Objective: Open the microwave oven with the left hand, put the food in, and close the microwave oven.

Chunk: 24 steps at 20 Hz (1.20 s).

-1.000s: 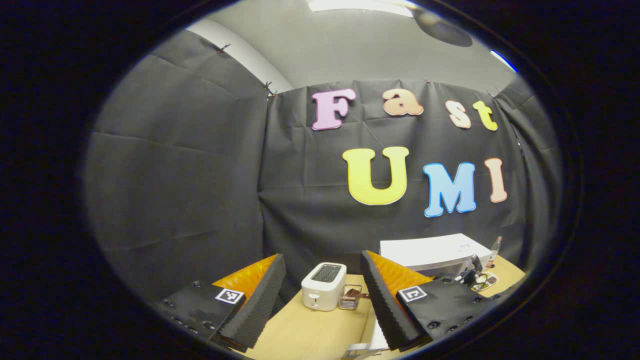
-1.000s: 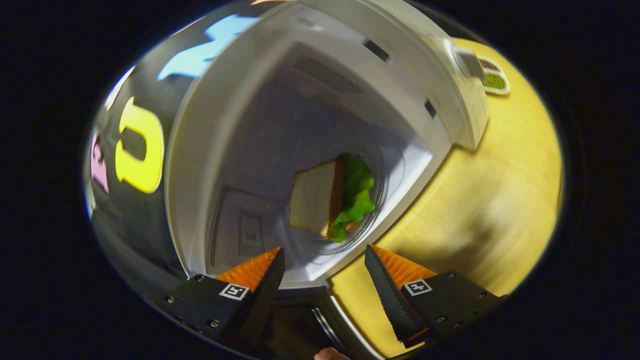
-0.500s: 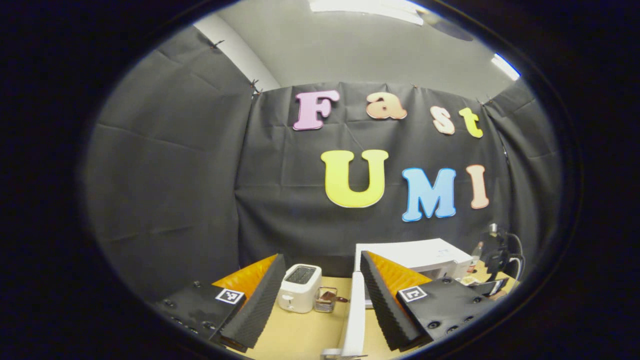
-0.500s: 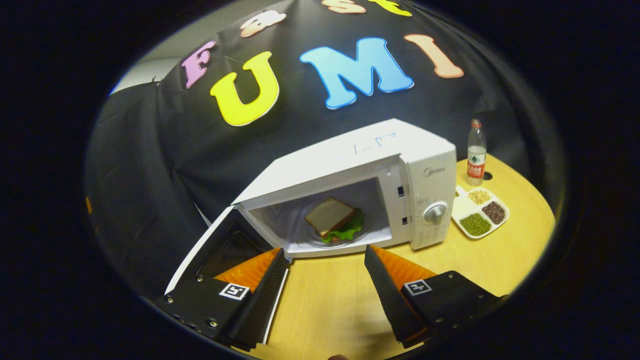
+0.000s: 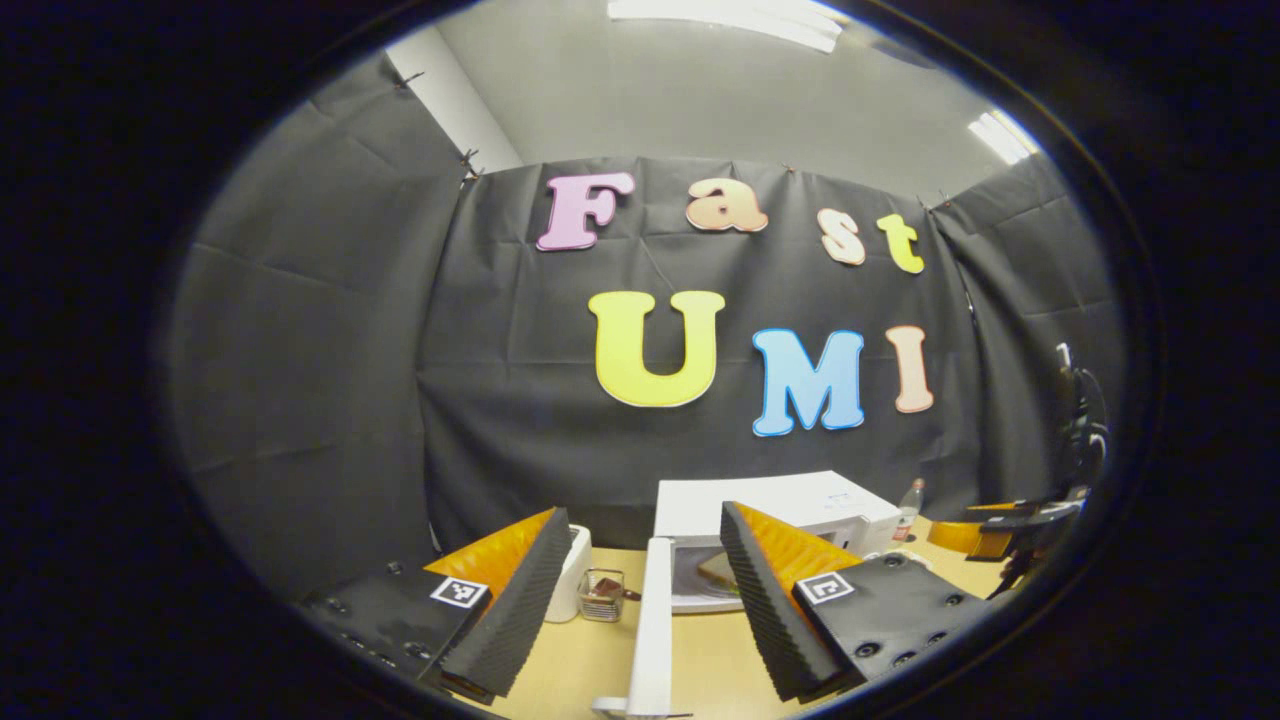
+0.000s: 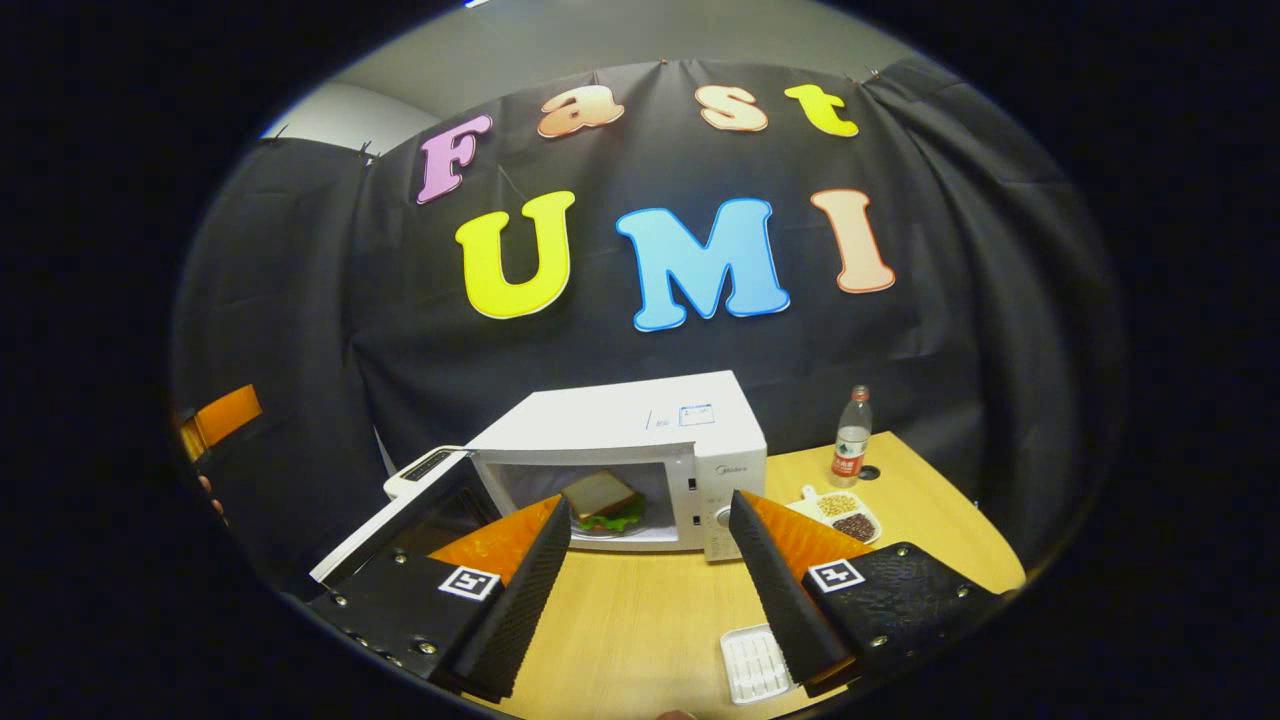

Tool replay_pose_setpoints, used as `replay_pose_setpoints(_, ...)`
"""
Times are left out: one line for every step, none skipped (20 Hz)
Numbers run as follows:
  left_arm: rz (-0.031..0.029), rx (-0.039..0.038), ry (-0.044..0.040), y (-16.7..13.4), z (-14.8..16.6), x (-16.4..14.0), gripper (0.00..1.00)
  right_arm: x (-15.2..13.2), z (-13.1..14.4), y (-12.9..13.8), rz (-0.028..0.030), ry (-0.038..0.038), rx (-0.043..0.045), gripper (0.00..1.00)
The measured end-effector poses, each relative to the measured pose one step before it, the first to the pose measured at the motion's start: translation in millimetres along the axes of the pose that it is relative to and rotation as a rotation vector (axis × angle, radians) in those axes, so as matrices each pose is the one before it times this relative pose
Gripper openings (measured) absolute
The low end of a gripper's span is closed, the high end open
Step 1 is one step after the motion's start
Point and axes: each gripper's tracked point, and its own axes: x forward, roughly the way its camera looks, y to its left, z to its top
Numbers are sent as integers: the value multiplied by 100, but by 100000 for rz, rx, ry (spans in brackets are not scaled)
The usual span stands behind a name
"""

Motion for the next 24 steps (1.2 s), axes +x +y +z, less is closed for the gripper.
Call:
replay_pose_setpoints(-508,-164,401,-323,-317,-74,95,-819,960,-310,-1879,-2168,-357,96)
replay_pose_setpoints(-293,65,320,-305,-57,-222,96,-672,910,-541,-2064,-2623,-1332,96)
replay_pose_setpoints(-266,255,85,-255,-263,-212,95,-399,607,-289,-1562,-2127,-1938,96)
replay_pose_setpoints(-47,466,42,-247,-214,-230,95,-599,145,111,-353,-1061,-1431,96)
replay_pose_setpoints(-486,755,806,-300,-443,-168,95,-409,256,240,660,-1161,-704,96)
replay_pose_setpoints(-431,1081,1125,-306,-382,-215,95,-348,184,222,553,-613,-151,96)
replay_pose_setpoints(-327,1070,1228,-126,-516,-298,95,-272,16,246,990,-469,733,96)
replay_pose_setpoints(-759,624,1003,-227,-312,-340,95,-190,18,189,581,5,924,96)
replay_pose_setpoints(-491,312,741,-94,-286,-218,95,-32,55,-35,436,25,980,96)
replay_pose_setpoints(-580,653,1405,-113,-645,-252,79,72,95,20,481,-119,737,96)
replay_pose_setpoints(-240,1313,1604,9,-558,-396,62,76,95,-11,299,5,171,96)
replay_pose_setpoints(2426,2367,633,637,-385,-191,45,55,-23,-72,520,142,-142,96)
replay_pose_setpoints(1471,1289,768,568,-423,-324,29,-107,162,-78,499,-160,-6,96)
replay_pose_setpoints(-2205,-447,2302,-144,-873,214,12,-75,166,-173,151,-91,161,96)
replay_pose_setpoints(-1645,-951,1914,-251,-1240,-890,7,-164,263,-189,-40,-79,-46,96)
replay_pose_setpoints(1784,401,1390,1067,-738,-473,7,-171,365,-238,-270,-472,-280,96)
replay_pose_setpoints(1815,31,1901,1670,-972,-206,9,191,210,-278,-1011,-622,-455,96)
replay_pose_setpoints(1759,-1260,2222,1419,-1026,-183,7,72,423,-184,-927,-919,-581,96)
replay_pose_setpoints(379,-2571,2374,892,-1337,-138,9,-206,388,-115,-757,-1185,-684,96)
replay_pose_setpoints(726,-3309,1784,1040,-1244,-56,7,-24,328,-96,-336,-921,-666,96)
replay_pose_setpoints(1179,-3634,2448,1245,-1451,302,7,379,300,292,135,-54,-753,96)
replay_pose_setpoints(898,-3224,2691,910,-1380,105,9,44,29,2,360,259,-688,96)
replay_pose_setpoints(663,-2107,2464,871,-1327,242,10,29,-9,14,507,361,-544,96)
replay_pose_setpoints(-361,-1094,2299,387,-1015,149,9,164,-149,91,857,700,81,96)
